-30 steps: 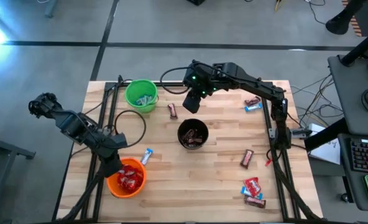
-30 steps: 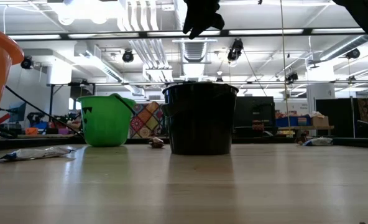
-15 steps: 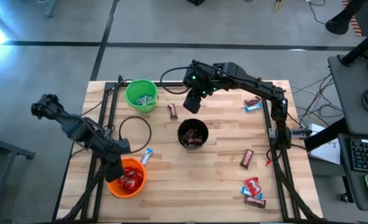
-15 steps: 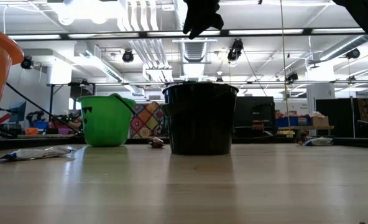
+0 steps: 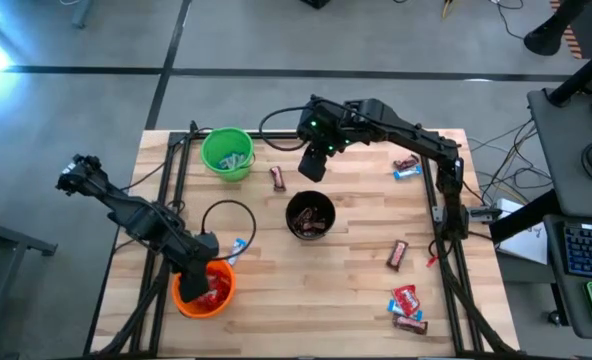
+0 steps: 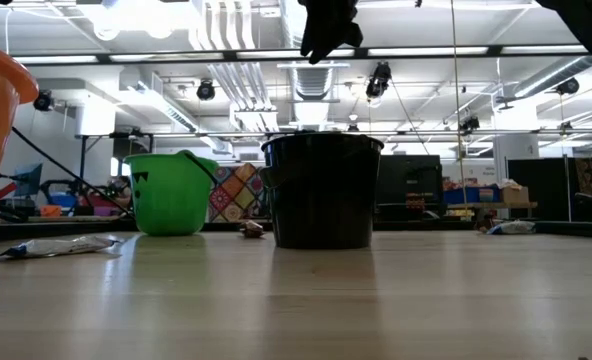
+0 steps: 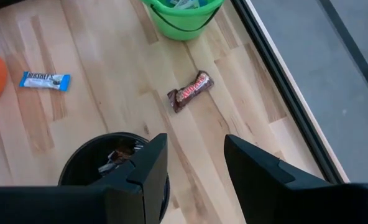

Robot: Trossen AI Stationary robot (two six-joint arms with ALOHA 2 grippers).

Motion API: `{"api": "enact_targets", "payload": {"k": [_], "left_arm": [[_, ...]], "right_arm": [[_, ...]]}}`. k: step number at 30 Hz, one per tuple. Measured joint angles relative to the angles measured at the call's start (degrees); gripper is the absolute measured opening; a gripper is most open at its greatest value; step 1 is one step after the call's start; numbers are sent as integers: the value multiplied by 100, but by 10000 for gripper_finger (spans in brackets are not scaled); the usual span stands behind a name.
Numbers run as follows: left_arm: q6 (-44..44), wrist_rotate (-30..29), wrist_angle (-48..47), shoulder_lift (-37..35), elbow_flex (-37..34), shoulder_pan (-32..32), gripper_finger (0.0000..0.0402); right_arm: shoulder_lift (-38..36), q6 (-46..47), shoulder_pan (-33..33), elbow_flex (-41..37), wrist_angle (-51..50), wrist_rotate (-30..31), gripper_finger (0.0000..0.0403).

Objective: Sort candy
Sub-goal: Put the brown chocolate into the black bucket

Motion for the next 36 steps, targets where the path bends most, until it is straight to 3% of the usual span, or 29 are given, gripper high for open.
{"api": "enact_targets", "payload": {"k": [8,17,30,36], "left_arm": [[174,-85,-43,13,0,-9,84],[486,-1667,-75,-124,2,-1,87],[1818,-3398,-88,-536,11,9,87],[2457,-4053,-99,-891,11,15,87]], "right_arm": [[-85,73,-55,-1,-215,13,155],[-102,265,-50,-1,-483,9,155],[-91,1474,-32,-57,-610,17,151],[-84,2099,109,-146,-1067,557,153]]}}
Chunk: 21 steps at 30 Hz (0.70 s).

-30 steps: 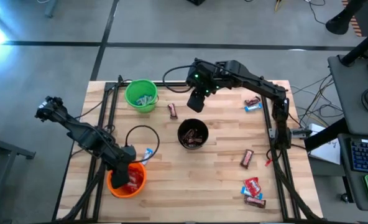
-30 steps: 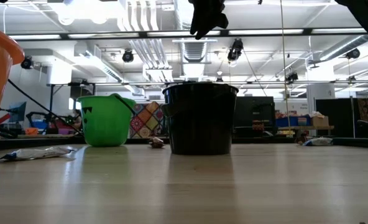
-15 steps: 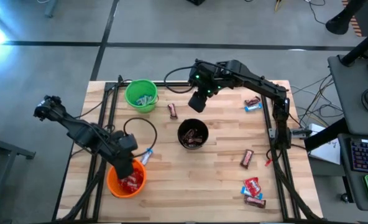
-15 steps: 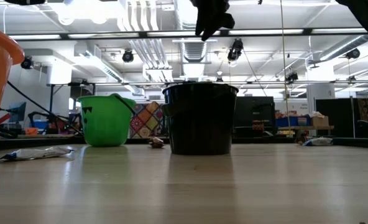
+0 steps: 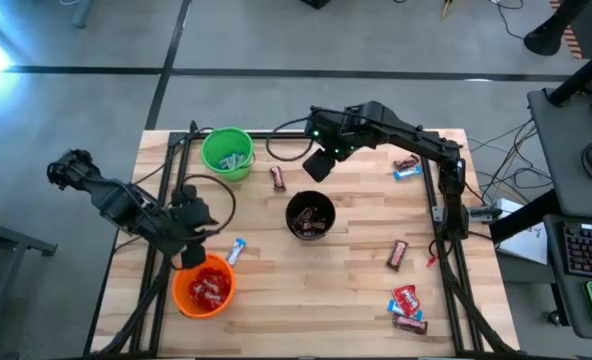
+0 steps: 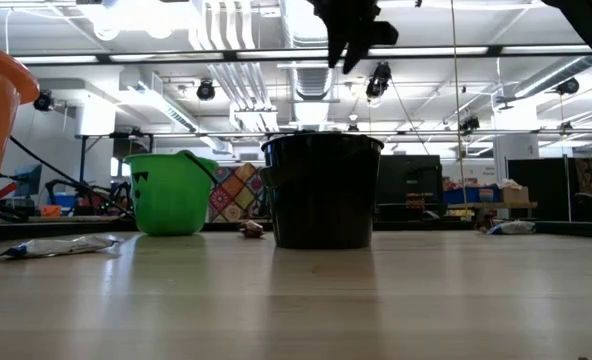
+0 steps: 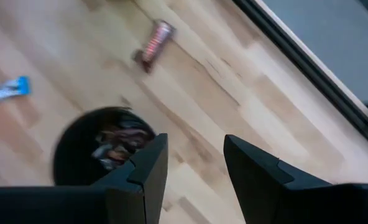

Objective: Sort candy
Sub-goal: Put the brown chocolate into the black bucket

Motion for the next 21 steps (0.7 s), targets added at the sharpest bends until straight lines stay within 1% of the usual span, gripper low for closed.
{"api": "enact_targets", "payload": {"k": [4,14,21], "left_arm": [[316,-438,9,-199,2,17,87],[698,-658,12,-487,2,37,87],[861,-760,13,-630,2,37,87]], "right_arm": [[4,467,163,-116,-277,482,155],[-22,1254,534,-371,-279,637,153],[-22,1588,853,-522,-282,642,155]]}}
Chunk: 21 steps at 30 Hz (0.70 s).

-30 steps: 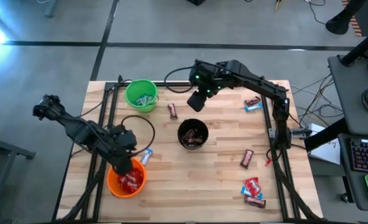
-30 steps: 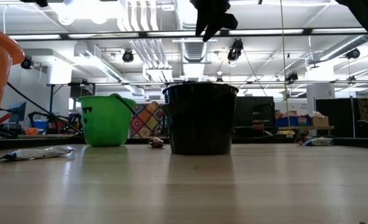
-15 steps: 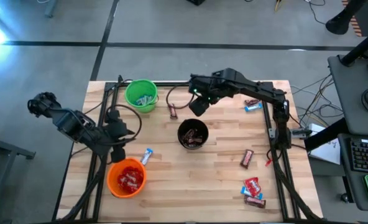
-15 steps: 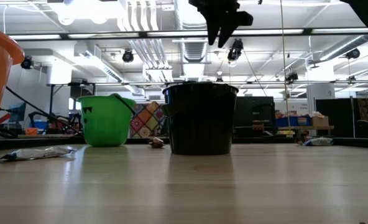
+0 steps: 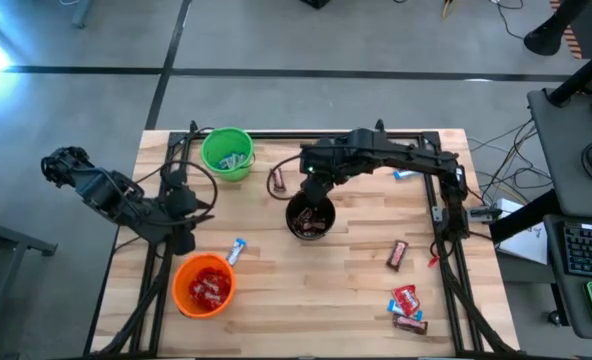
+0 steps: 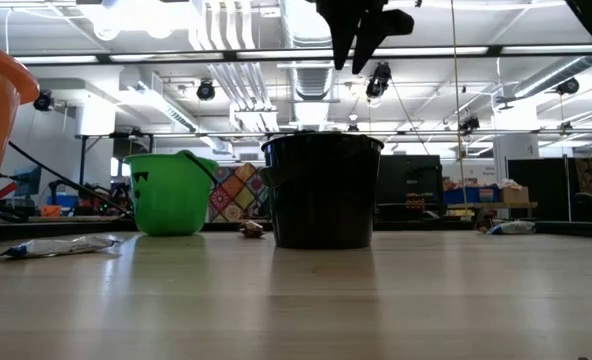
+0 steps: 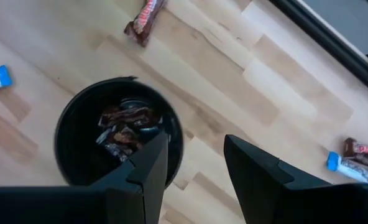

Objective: Sort candy
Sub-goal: Put the brown chocolate into the black bucket

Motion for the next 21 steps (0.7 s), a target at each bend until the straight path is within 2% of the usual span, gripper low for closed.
{"api": "enact_targets", "payload": {"k": [14,21], "left_arm": [[157,-4,0,-84,0,0,87],[145,-2,-2,-86,0,0,87]], "right_arm": [[0,736,621,11,2,102,148],[0,1063,1129,-7,0,205,155]]}}
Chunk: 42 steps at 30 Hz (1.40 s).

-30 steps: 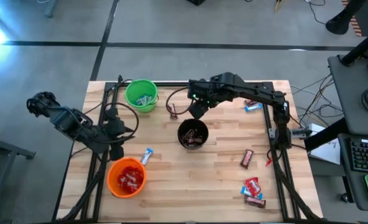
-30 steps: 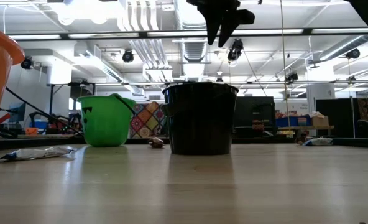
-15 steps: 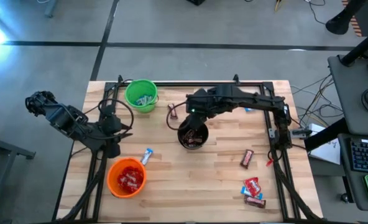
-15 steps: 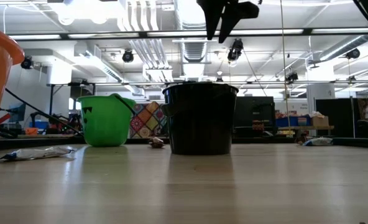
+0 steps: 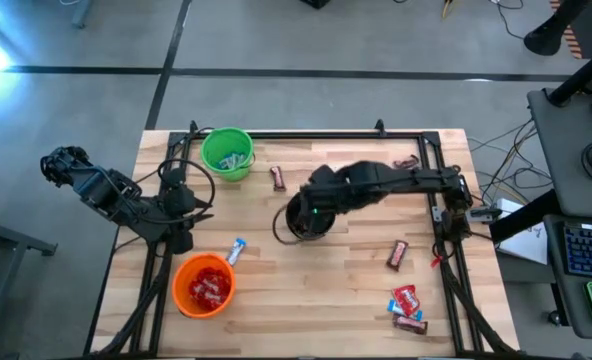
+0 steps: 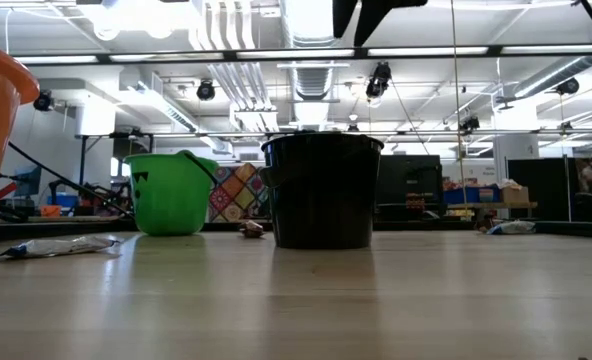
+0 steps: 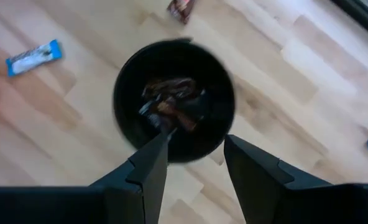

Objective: Sort candy
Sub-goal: Put the brown chocolate into the black bucket

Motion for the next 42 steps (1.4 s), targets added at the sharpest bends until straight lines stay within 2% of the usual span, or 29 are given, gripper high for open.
{"api": "enact_targets", "payload": {"k": [8,17,26,33,42], "left_arm": [[-11,-11,-7,-7,0,0,87],[2,-30,7,-11,0,0,87],[8,-31,0,-61,0,0,87],[8,-31,-2,-97,0,0,87],[122,-31,-15,-130,0,0,87]], "right_arm": [[0,597,709,-253,5,-66,166],[0,2439,1219,-1372,0,-120,167],[0,3401,1252,-2849,-7,-448,167],[-54,4166,1252,-3487,0,-601,167],[-243,5235,1422,-4104,7,-1226,167]]}}
